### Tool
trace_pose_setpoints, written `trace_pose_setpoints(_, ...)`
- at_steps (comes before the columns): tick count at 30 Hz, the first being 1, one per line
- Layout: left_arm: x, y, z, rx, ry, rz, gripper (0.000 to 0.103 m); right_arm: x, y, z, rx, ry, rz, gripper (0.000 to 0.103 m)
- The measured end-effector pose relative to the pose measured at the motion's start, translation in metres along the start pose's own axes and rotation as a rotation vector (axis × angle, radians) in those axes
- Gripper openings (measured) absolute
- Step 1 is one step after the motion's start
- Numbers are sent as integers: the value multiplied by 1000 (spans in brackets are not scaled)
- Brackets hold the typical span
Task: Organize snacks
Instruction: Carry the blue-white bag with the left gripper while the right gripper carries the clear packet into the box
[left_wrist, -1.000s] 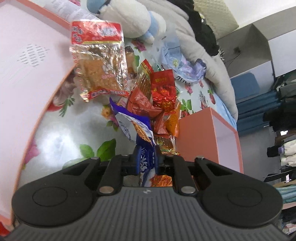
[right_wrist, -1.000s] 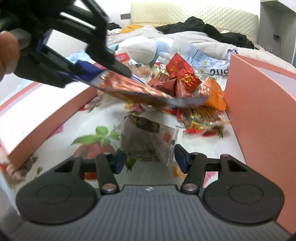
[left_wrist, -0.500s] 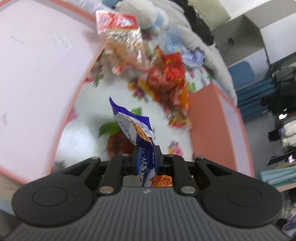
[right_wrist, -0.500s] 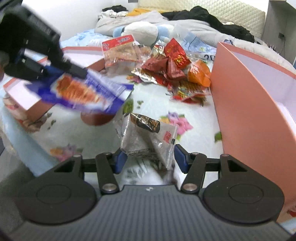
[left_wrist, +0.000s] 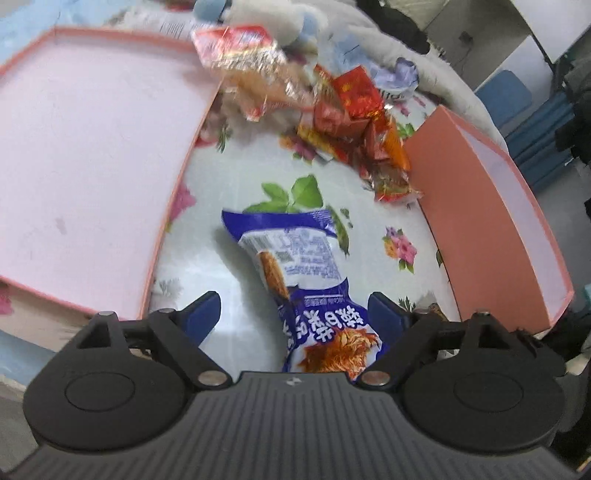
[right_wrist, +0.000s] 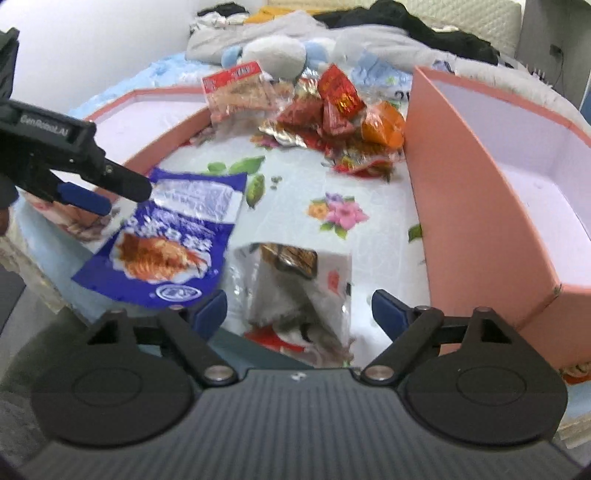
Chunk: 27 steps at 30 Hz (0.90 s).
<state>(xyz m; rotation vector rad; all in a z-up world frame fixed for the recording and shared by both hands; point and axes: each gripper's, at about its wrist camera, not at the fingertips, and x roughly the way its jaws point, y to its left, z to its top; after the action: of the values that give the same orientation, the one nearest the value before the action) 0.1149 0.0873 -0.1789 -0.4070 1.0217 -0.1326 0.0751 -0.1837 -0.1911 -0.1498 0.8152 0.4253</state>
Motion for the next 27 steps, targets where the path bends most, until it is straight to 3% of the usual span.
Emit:
trace_pose_setpoints(4, 6, -10, 0, -2, -3, 5, 90, 2, -2, 1, 31, -39, -16, 87)
trace_pose_setpoints(7, 18, -20, -1, 13, 4, 48, 90, 6, -6, 2, 55, -61, -12, 86)
trace_pose_setpoints(12, 33, -39, -10, 115, -1, 101, 86, 13, -5, 2, 54, -62, 9, 84)
trace_pose_setpoints(14, 38, -47, -14, 174, -5, 139, 81, 16, -5, 1, 56, -50, 22, 82)
trace_pose_setpoints(16, 44, -51, -18, 195, 4, 168, 65, 20, -6, 0, 59, -41, 30, 81)
trace_pose_setpoints(22, 41, -52, -22, 190, -21, 151, 36, 17, -5, -1, 57, -43, 16, 67)
trace_pose_setpoints(27, 25, -55, -19, 167, -52, 123, 22, 6, -8, 0, 69, -65, 4, 62)
